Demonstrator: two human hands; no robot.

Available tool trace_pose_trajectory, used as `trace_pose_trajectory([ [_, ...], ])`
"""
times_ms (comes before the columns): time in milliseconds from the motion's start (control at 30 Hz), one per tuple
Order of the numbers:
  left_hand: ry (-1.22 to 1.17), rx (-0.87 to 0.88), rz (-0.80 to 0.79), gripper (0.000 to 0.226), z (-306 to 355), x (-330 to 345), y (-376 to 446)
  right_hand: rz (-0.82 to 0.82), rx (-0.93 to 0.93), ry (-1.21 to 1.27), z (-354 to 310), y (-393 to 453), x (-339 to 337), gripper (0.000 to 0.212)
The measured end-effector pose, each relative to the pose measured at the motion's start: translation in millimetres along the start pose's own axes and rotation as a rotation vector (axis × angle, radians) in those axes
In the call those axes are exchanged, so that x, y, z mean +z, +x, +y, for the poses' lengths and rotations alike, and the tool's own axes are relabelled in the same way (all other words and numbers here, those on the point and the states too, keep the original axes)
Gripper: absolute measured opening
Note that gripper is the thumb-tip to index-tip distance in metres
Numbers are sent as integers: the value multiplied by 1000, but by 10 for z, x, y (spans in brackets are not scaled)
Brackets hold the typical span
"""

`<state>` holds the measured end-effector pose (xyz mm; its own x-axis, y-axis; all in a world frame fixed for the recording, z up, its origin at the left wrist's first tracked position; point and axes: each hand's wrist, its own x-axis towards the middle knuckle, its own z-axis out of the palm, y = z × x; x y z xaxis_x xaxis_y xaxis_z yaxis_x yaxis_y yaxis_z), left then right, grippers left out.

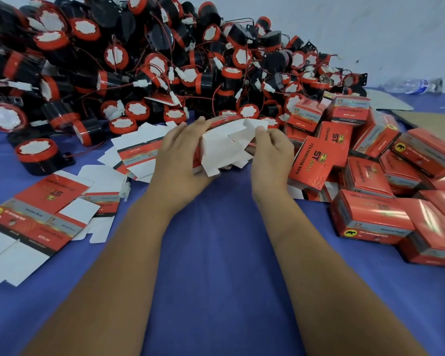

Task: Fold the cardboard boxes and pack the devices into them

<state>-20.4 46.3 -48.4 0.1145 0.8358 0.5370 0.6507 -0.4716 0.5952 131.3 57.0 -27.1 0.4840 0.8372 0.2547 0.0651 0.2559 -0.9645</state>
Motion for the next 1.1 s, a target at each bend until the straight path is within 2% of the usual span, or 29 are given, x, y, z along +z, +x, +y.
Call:
trace_pose_trajectory([
  [100, -6, 82, 60, 68, 30, -6, 20, -9, 102, 180, -35, 6, -8, 24],
  [167, -150, 96, 90, 55, 89, -30, 25, -76, 109, 253, -69, -2, -3, 24],
  [267, -618, -59, 52, 40, 148, -76, 19, -261, 93, 343, -95, -37, 45, 25],
  [433, -860, -239, 34, 35, 115, -113, 12, -472, 74, 282, -74, -106, 108, 22],
  [533, -893, -368, 41, 36, 118, -73, 22, -496, 102, 218, -58, -137, 125, 6],
  [600, -905, -428, 63, 32, 137, -35, 32, -501, 131, 216, -39, -161, 154, 3],
  [767, -882, -453, 120, 27, 198, -2, 53, -483, 149, 165, 7, -185, 193, 20],
  [867, -884, -452, 81, 45, 208, -21, 42, -488, 129, 152, -2, -188, 177, 24],
  [1000, -800, -389, 114, 25, 229, 7, 30, -512, 109, 135, 16, -192, 182, 24],
  [1100, -835, -411, 134, 25, 227, 5, 44, -518, 112, 134, 20, -185, 181, 26],
])
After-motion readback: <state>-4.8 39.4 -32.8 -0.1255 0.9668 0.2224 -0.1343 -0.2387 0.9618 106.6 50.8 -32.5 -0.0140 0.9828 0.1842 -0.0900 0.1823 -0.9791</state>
